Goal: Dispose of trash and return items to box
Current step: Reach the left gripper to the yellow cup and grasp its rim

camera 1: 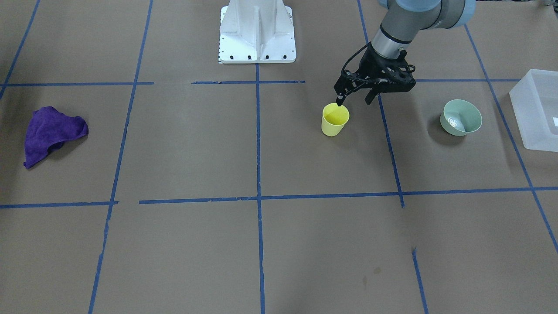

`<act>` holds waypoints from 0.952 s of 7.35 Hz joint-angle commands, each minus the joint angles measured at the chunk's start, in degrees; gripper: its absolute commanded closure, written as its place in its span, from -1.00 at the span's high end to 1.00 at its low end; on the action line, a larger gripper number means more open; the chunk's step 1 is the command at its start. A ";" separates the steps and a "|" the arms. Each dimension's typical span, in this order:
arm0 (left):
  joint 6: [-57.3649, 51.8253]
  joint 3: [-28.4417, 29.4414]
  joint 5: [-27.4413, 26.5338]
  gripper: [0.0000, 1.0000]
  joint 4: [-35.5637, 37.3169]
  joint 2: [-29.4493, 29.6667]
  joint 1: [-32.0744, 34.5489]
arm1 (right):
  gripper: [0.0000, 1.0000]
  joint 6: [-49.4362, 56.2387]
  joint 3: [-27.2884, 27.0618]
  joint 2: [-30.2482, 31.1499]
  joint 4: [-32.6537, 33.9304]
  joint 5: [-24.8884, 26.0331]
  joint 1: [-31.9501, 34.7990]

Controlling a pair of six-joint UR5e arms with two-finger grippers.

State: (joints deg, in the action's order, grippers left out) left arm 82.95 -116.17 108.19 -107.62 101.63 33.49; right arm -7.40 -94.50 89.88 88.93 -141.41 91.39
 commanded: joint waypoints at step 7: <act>0.28 5.87 -3.42 -0.99 0.40 1.21 -5.01 | 1.00 -0.16 -0.16 -0.76 -0.07 0.09 -1.12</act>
State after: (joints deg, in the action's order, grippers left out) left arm 83.23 -110.02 104.90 -107.33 102.77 28.32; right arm -7.53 -94.66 89.52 88.79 -141.40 90.57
